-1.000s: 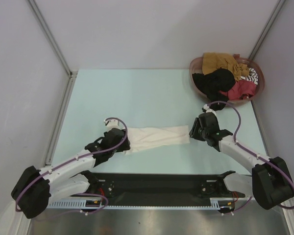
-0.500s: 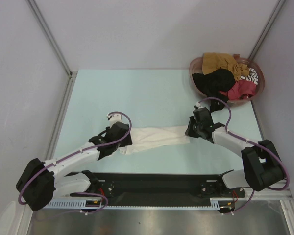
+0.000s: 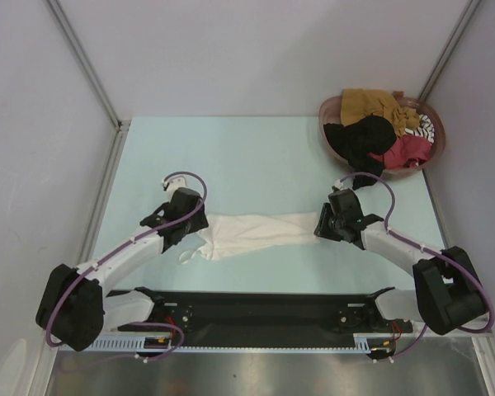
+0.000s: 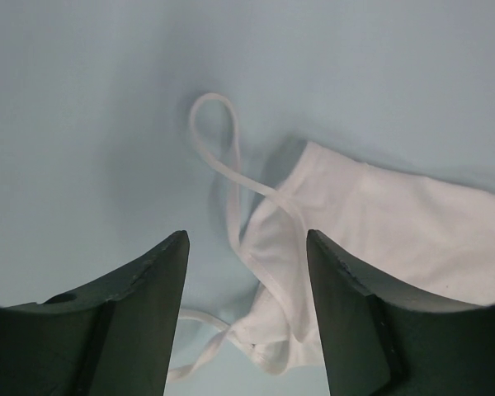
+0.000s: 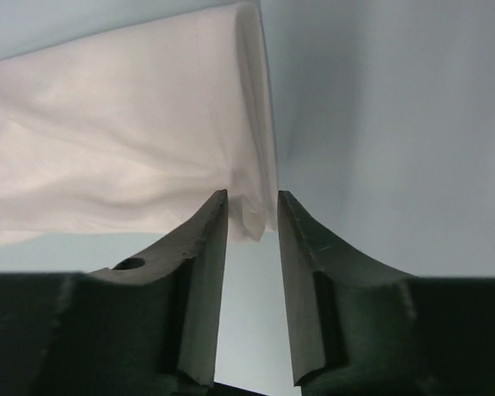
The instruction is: Fold and stack the tank tops
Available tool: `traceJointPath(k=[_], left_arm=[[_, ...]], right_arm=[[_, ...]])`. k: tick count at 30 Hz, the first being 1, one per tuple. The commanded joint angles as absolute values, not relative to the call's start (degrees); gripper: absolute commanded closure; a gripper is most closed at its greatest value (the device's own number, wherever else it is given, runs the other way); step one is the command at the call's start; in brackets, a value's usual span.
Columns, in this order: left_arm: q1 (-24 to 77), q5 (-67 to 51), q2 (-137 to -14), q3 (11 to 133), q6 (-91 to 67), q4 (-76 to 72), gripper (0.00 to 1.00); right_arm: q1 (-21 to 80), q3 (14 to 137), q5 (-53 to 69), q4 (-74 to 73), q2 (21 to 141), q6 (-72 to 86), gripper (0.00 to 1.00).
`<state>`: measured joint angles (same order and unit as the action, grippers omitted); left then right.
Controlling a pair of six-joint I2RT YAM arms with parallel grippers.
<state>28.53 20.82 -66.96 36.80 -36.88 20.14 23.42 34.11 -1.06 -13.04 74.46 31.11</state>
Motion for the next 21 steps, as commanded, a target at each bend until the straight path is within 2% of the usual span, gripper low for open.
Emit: traceJointPath(k=[1, 10, 16, 21], left_arm=[[25.8, 19.6, -65.9, 37.9, -34.8, 19.9, 0.36], [19.7, 15.7, -70.5, 37.4, -33.5, 16.1, 0.31], [18.3, 13.4, -74.9, 37.5, -32.9, 13.4, 0.32], [18.1, 13.1, -78.0, 37.8, -33.1, 11.6, 0.32]], right_arm=[[23.6, 35.9, -3.7, -13.8, 71.8, 30.5, 0.63], [23.1, 45.3, -2.9, -11.7, 82.3, 28.8, 0.54], [22.4, 48.9, -3.0, -11.5, 91.2, 29.4, 0.53], [21.6, 47.7, -2.0, -9.5, 91.5, 29.5, 0.56]])
